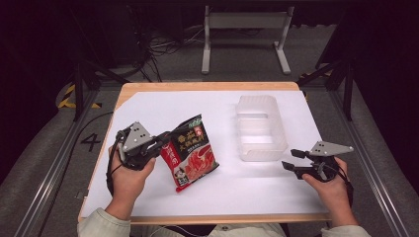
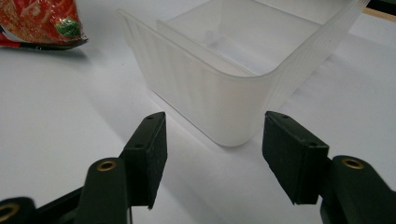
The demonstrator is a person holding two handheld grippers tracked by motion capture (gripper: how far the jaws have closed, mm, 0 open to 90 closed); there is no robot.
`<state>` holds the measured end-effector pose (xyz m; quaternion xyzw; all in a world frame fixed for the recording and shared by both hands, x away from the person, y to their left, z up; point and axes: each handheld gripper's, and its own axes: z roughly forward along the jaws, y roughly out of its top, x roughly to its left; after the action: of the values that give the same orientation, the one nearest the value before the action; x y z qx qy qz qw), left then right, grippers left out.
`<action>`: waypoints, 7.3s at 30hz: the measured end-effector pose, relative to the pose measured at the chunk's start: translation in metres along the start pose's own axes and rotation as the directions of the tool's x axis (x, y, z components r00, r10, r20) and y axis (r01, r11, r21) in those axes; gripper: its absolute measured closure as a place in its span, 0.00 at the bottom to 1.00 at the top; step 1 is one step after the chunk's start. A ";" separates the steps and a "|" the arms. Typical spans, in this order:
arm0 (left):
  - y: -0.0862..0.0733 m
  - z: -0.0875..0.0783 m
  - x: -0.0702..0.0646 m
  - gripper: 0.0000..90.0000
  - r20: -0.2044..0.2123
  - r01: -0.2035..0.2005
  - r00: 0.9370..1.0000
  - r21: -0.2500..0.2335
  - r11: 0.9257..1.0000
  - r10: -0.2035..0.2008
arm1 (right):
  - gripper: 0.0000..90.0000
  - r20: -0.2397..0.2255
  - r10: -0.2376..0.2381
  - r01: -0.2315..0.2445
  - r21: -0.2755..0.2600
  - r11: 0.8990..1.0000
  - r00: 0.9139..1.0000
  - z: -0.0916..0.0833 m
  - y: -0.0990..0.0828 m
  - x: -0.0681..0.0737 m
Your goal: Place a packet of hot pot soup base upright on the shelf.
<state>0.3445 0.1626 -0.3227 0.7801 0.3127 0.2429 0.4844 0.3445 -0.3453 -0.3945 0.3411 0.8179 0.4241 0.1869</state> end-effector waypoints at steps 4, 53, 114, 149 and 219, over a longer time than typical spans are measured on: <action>0.003 -0.009 0.006 0.98 0.001 -0.005 1.000 -0.018 1.000 0.005 | 0.45 -0.006 -0.001 0.001 -0.018 1.000 1.000 -0.003 0.006 0.001; 0.017 -0.020 0.002 0.98 0.071 -0.090 0.993 -0.087 0.992 0.096 | 0.38 -0.391 -0.263 0.228 -0.134 0.964 0.882 0.056 0.185 0.075; 0.018 -0.012 -0.014 0.95 0.108 -0.064 0.991 -0.107 0.992 0.075 | 0.93 -0.514 -0.369 0.379 -0.090 0.921 0.775 0.125 0.205 0.115; 0.016 -0.035 0.042 0.41 0.175 0.049 0.984 -0.040 0.998 -0.041 | 0.94 -0.341 -0.321 0.298 -0.119 0.947 0.884 0.073 0.231 0.061; 0.005 -0.018 0.054 0.35 0.189 0.105 0.975 0.087 0.991 -0.120 | 0.93 0.064 -0.101 0.110 -0.146 0.983 0.993 0.048 0.236 -0.086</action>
<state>0.3705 0.2108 -0.3067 0.7989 0.3171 0.1259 0.4953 0.5271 -0.2833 -0.2273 0.2943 0.7952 0.4636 0.2571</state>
